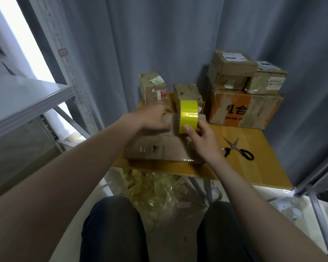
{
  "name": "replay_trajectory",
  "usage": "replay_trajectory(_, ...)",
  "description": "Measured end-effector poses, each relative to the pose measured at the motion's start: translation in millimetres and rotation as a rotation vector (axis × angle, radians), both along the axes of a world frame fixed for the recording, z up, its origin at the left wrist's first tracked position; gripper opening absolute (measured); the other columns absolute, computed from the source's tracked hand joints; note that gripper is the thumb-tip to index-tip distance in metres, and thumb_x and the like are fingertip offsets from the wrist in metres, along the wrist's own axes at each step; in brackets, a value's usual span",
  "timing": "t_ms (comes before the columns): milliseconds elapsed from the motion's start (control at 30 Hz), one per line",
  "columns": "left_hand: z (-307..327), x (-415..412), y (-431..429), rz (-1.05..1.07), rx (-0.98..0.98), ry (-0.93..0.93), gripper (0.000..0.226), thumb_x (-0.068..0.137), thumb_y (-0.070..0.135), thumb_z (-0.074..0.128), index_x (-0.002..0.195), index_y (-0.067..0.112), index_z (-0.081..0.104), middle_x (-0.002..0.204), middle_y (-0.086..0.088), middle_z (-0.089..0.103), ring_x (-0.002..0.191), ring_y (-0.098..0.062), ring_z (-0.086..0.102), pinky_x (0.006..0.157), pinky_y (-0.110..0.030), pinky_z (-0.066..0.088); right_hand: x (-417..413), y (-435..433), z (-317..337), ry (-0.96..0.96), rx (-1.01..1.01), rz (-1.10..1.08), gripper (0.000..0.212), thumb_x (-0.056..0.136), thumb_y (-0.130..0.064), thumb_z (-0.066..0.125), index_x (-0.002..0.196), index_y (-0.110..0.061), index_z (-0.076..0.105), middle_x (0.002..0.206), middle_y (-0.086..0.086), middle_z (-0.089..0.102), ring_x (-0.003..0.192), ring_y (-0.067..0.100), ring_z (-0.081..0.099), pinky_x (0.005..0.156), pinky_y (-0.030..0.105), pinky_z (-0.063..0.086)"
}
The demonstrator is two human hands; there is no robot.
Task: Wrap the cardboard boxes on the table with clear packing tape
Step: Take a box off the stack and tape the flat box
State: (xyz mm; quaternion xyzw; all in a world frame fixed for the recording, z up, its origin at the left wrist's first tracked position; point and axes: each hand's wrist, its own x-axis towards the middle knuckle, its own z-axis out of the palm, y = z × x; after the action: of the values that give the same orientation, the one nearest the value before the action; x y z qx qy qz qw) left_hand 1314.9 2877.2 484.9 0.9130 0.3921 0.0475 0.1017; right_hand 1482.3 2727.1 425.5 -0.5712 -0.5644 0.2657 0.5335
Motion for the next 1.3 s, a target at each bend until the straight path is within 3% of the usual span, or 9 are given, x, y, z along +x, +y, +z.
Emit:
replay_trajectory(133,-32,8,-24,-0.025,-0.160,0.185,0.134,0.056,0.084,0.072,0.163,0.030,0.013,0.169,0.005,0.013,0.154,-0.027,0.018,0.124,-0.056,0.024,12,29,-5,0.070,-0.041,0.029,0.015,0.104,-0.022,0.061,0.117,-0.019,0.068,0.103,-0.010,0.074,0.095,-0.002,0.069,0.076,0.011,0.050)
replay_trajectory(267,-77,8,-38,0.013,-0.184,0.265,0.161,0.043,0.093,0.068,0.163,0.021,-0.012,0.171,0.005,-0.011,0.158,-0.028,-0.009,0.122,-0.068,0.014,8,51,-13,0.068,-0.124,0.029,0.012,0.105,-0.022,0.060,0.112,-0.017,0.069,0.094,-0.013,0.071,0.082,-0.012,0.066,0.074,0.011,0.047)
replay_trajectory(433,-105,1,-30,-0.004,-0.050,0.099,0.153,0.037,0.095,0.056,0.163,0.025,0.004,0.167,0.008,0.010,0.154,-0.025,0.013,0.118,-0.069,0.023,3,56,-16,0.009,-0.154,-0.020,0.015,0.105,-0.033,0.060,0.105,-0.023,0.070,0.089,-0.013,0.071,0.077,-0.011,0.063,0.071,0.014,0.047)
replay_trajectory(600,-103,-1,-26,-0.024,-0.121,0.034,0.147,0.051,0.082,0.079,0.164,0.026,0.004,0.172,0.006,0.002,0.159,-0.028,-0.002,0.124,-0.066,0.008,-7,32,9,0.027,-0.183,-0.066,0.033,0.104,-0.038,0.058,0.076,-0.022,0.064,0.060,-0.013,0.059,0.052,-0.005,0.052,0.060,0.024,0.041)
replay_trajectory(733,-108,-3,-14,-0.012,-0.123,0.059,0.154,0.036,0.095,0.063,0.161,0.025,0.006,0.173,0.002,0.003,0.159,-0.029,-0.002,0.120,-0.072,0.009,-16,-16,18,0.168,-0.286,-0.111,0.041,0.104,-0.047,0.053,0.093,-0.013,0.072,0.076,-0.002,0.073,0.079,0.014,0.068,0.082,0.039,0.053)
replay_trajectory(900,-94,0,-22,0.035,-0.132,0.149,0.131,0.068,0.069,0.075,0.165,0.018,0.002,0.174,0.005,-0.005,0.160,-0.023,-0.006,0.116,-0.075,-0.009,-31,-64,19,0.374,-0.389,-0.017,0.026,0.109,-0.029,0.049,0.094,-0.012,0.061,0.062,0.003,0.074,0.058,0.018,0.072,0.065,0.030,0.061)
replay_trajectory(1033,-88,-3,-29,0.031,-0.168,0.165,0.145,0.059,0.078,0.080,0.165,0.018,0.001,0.174,0.007,-0.007,0.159,-0.021,-0.008,0.117,-0.075,-0.009,-36,-80,-18,0.396,-0.478,-0.031,0.045,0.106,-0.045,0.052,0.113,-0.002,0.063,0.088,0.026,0.076,0.083,0.045,0.074,0.092,0.067,0.055)
replay_trajectory(1133,-85,-6,-33,0.024,-0.171,0.178,0.147,0.058,0.079,0.080,0.165,0.019,0.000,0.173,0.007,-0.007,0.159,-0.019,-0.009,0.118,-0.074,-0.007,-40,-85,-36,0.359,-0.495,-0.057,0.063,0.090,-0.067,0.056,0.111,-0.008,0.066,0.089,0.019,0.078,0.087,0.041,0.076,0.091,0.064,0.057)
replay_trajectory(1300,-83,-11,-38,-0.019,-0.171,0.187,0.146,0.061,0.076,0.081,0.165,0.020,-0.005,0.173,0.008,-0.011,0.159,-0.016,-0.011,0.119,-0.071,-0.009,-54,-94,-53,0.332,-0.522,-0.095,0.038,0.108,-0.046,0.047,0.112,-0.009,0.059,0.085,0.015,0.079,0.084,0.034,0.077,0.094,0.058,0.057)
